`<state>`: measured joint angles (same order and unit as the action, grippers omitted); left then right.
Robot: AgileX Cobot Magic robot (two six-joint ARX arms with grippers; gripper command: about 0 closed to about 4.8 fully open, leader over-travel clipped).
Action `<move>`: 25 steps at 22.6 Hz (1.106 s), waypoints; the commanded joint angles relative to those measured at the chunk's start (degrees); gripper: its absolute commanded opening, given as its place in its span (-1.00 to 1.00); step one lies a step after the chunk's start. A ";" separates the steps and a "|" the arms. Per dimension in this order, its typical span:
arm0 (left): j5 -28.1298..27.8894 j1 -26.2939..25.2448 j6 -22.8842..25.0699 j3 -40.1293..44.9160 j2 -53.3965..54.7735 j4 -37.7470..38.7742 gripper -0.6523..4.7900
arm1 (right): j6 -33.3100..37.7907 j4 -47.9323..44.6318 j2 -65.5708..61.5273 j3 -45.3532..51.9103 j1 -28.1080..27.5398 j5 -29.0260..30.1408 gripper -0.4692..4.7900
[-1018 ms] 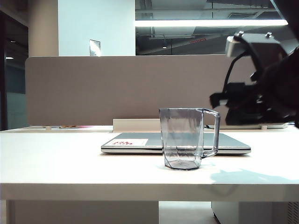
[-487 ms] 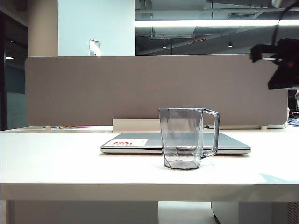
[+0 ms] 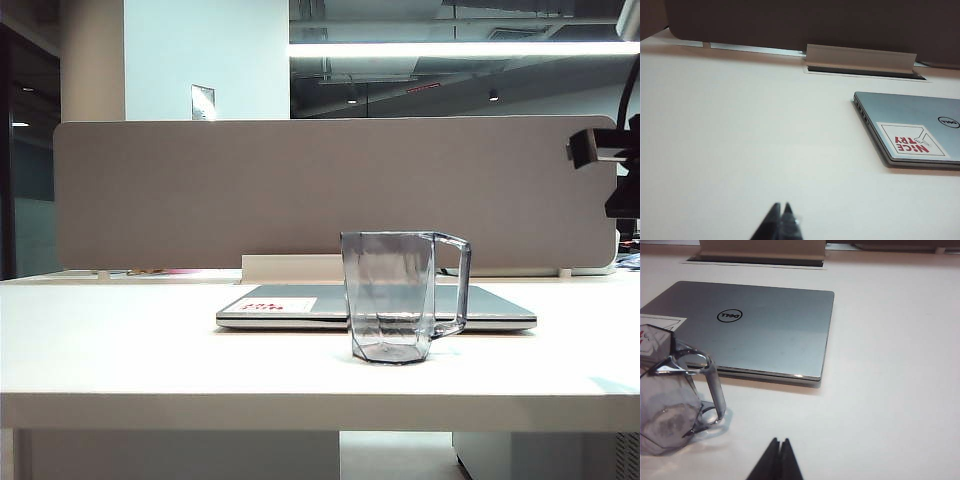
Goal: Pick up the water cup and place it on the side of the laptop close to you.
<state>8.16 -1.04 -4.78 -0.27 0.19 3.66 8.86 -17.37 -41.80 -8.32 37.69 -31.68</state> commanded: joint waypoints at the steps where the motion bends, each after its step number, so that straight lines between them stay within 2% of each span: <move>1: 0.22 0.04 -0.15 -0.17 0.04 -0.70 -0.77 | 1.66 -0.66 1.60 -0.13 -0.35 0.70 -0.84; 3: 0.22 0.04 -0.15 -0.17 0.04 -0.70 -0.77 | 1.66 -0.87 1.92 -0.13 -1.88 3.54 -0.84; 5: 0.22 0.04 -0.15 -0.17 0.04 -0.70 -0.77 | 1.86 -0.72 1.86 -0.13 -7.93 10.58 -0.84; 11: 0.22 0.04 -0.15 -0.17 0.04 -0.70 -0.77 | 1.90 3.65 6.93 -0.11 -19.34 18.27 -0.84; 16: 0.22 0.04 -0.15 -0.17 0.04 -0.70 -0.77 | 1.84 8.33 14.53 -0.11 -25.42 21.27 -0.84; 20: 0.22 0.04 -0.15 -0.17 0.04 -0.70 -0.77 | 1.86 13.38 19.82 0.48 -26.56 21.29 -0.84; 25: 0.22 0.04 -0.15 -0.17 0.04 -0.70 -0.77 | 2.05 13.25 25.90 4.90 -29.38 21.86 -0.84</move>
<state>8.16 -1.04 -4.78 -0.27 0.16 3.68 10.74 -3.49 -16.91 -4.03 8.93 -10.22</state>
